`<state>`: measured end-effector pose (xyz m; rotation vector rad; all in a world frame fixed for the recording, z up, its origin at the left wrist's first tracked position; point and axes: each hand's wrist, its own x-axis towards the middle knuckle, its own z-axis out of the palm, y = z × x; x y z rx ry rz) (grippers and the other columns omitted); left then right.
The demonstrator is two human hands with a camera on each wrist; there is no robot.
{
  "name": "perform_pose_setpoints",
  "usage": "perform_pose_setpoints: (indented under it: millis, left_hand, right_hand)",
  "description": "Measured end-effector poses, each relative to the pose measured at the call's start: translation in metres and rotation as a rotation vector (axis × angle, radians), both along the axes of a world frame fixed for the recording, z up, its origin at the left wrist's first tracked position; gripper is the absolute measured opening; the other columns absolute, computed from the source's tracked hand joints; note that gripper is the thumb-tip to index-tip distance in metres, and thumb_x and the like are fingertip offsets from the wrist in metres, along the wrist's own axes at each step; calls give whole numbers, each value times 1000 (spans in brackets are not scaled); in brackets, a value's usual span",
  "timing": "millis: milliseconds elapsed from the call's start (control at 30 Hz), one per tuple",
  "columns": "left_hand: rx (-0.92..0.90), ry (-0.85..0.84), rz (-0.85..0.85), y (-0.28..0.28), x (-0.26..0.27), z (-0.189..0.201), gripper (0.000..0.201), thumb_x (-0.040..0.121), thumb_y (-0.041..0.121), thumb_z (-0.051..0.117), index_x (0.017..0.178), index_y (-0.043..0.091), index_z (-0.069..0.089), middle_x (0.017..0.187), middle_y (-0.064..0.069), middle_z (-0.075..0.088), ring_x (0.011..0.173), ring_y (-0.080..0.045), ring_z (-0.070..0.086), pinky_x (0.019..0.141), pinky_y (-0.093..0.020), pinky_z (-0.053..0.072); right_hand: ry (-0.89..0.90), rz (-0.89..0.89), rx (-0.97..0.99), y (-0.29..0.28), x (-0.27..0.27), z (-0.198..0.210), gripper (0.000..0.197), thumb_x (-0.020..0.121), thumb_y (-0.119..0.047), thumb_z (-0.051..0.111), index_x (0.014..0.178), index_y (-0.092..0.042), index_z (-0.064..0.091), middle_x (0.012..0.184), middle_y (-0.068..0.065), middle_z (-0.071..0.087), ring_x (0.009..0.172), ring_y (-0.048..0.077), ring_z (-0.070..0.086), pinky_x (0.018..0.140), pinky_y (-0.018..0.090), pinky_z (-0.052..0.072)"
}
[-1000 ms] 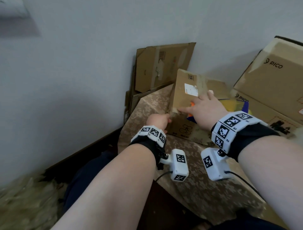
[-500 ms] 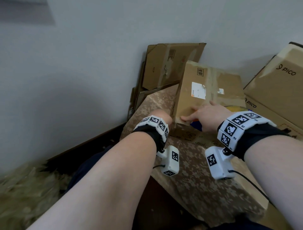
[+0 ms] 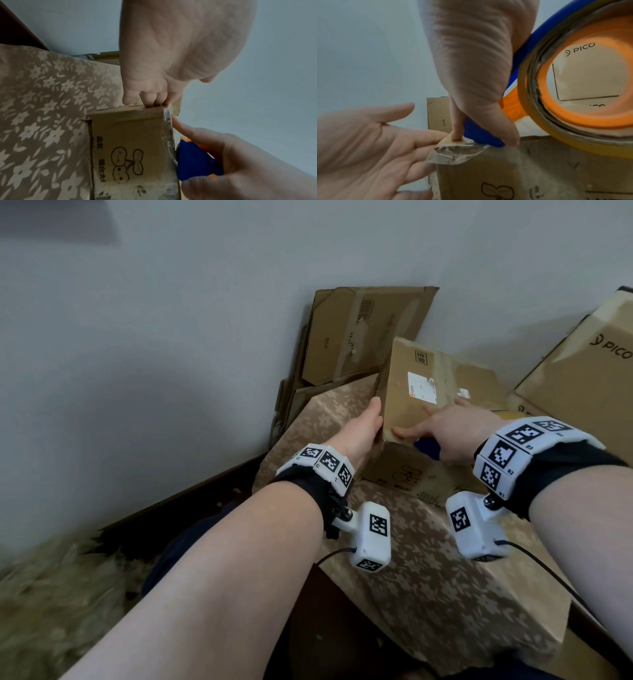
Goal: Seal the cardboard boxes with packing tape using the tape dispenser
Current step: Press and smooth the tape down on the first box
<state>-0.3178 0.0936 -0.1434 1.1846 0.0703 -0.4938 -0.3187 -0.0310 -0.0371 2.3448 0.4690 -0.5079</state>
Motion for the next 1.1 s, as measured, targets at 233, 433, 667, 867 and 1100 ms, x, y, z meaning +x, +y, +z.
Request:
perform_pose_setpoints:
  millis: [233, 433, 667, 867, 1100]
  left_hand:
    - [171, -47, 16, -6, -15, -3, 62, 101, 51, 19, 146, 12, 34, 151, -7, 35, 138, -24, 34, 89, -21, 31]
    - [329, -26, -97, -3, -8, -20, 92, 80, 83, 23, 148, 21, 33, 153, -4, 33, 140, -23, 32, 114, -35, 26]
    - [846, -464, -117, -3, -1, -1, 109, 74, 48, 76, 154, 21, 7, 161, -5, 0, 147, -25, 11, 118, -42, 21]
    - [1317, -780, -224, -19, 12, 18, 74, 85, 29, 68, 148, 28, 29, 159, 7, 13, 147, -28, -4, 114, -55, 24]
    - [1513, -817, -249, -21, 24, 22, 63, 92, 20, 60, 147, 30, 32, 157, 11, 21, 148, -23, 1, 112, -53, 27]
  right_hand:
    - [13, 11, -17, 0, 5, -1, 81, 92, -10, 50, 145, -57, 11, 157, 10, 23, 138, 23, 35, 119, 46, 11]
    - [30, -2, -5, 0, 7, -5, 81, 91, -13, 53, 143, -59, 12, 154, 12, 25, 136, 25, 37, 118, 45, 16]
    - [-49, -11, 69, -11, 5, 1, 73, 94, -15, 52, 143, -58, 19, 155, 3, 26, 139, 30, 31, 115, 43, 24]
    - [-272, 30, 169, -31, 5, 8, 65, 86, -48, 62, 143, -41, 33, 138, -3, 48, 130, 25, 43, 103, 45, 40]
    - [-506, -98, 402, -69, 0, 13, 91, 70, -70, 66, 146, -34, 31, 153, -2, 34, 132, 30, 39, 100, 49, 40]
